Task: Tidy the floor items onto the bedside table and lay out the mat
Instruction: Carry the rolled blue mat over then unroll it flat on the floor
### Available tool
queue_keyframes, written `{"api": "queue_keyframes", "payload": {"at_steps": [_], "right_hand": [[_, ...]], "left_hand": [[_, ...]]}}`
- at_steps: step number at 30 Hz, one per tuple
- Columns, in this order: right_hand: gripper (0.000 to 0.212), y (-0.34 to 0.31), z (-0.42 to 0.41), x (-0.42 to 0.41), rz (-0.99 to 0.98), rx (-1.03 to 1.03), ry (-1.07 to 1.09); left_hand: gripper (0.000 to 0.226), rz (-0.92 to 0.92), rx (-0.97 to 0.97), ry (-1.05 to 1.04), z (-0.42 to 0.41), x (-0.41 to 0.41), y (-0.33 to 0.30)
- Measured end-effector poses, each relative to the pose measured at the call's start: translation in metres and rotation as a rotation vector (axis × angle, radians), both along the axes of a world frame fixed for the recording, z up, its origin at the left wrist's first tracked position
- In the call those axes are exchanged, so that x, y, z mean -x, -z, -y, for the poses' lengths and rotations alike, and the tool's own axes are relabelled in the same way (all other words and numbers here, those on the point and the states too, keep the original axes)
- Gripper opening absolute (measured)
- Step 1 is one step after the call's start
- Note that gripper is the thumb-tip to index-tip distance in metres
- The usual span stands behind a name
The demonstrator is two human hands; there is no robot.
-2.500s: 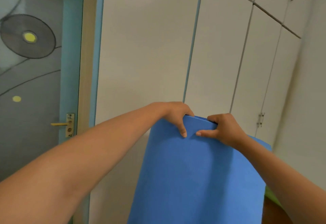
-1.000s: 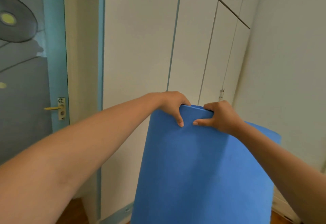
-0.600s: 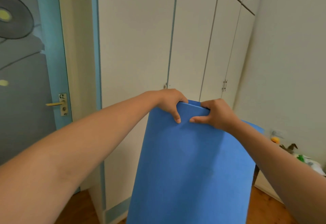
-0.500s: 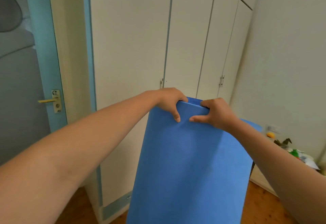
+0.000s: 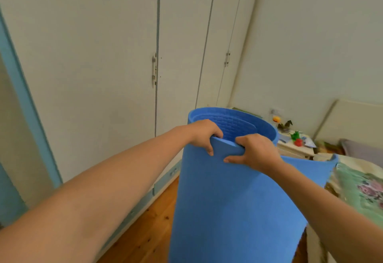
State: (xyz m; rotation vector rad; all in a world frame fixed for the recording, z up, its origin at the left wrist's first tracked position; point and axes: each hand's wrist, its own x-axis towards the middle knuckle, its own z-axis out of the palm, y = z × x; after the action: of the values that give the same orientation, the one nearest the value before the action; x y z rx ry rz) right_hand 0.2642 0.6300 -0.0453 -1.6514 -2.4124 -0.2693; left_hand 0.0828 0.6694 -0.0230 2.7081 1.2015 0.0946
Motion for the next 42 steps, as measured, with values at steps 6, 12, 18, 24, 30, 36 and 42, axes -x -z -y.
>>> {"api": "queue_keyframes", "payload": {"at_steps": [6,12,18,24,30,36,42], "right_hand": [[0.047,0.093,-0.016,0.000,0.052,0.172,0.029],[0.051,0.171,-0.018,-0.014,0.029,0.231,0.077],[0.045,0.176,-0.023,-0.009,-0.014,0.191,0.086],[0.045,0.166,-0.022,-0.021,0.182,0.241,0.033],[0.112,0.167,-0.030,-0.026,-0.059,0.296,0.248],[0.043,0.195,-0.034,-0.047,0.176,0.508,0.265],[0.033,0.186,-0.048,0.007,0.121,0.470,0.072]], "left_hand": [[0.023,-0.017,0.162,0.087,-0.034,-0.005,0.100],[0.025,0.013,0.253,0.087,-0.045,-0.017,0.184],[0.033,0.020,0.269,0.063,-0.051,-0.014,0.188],[0.025,-0.104,0.275,0.003,-0.054,0.020,0.187],[0.022,-0.232,0.254,-0.097,-0.064,0.051,0.186],[0.037,-0.341,0.164,-0.276,-0.070,0.095,0.191],[0.133,-0.251,0.187,-0.185,-0.054,0.075,0.185]]}}
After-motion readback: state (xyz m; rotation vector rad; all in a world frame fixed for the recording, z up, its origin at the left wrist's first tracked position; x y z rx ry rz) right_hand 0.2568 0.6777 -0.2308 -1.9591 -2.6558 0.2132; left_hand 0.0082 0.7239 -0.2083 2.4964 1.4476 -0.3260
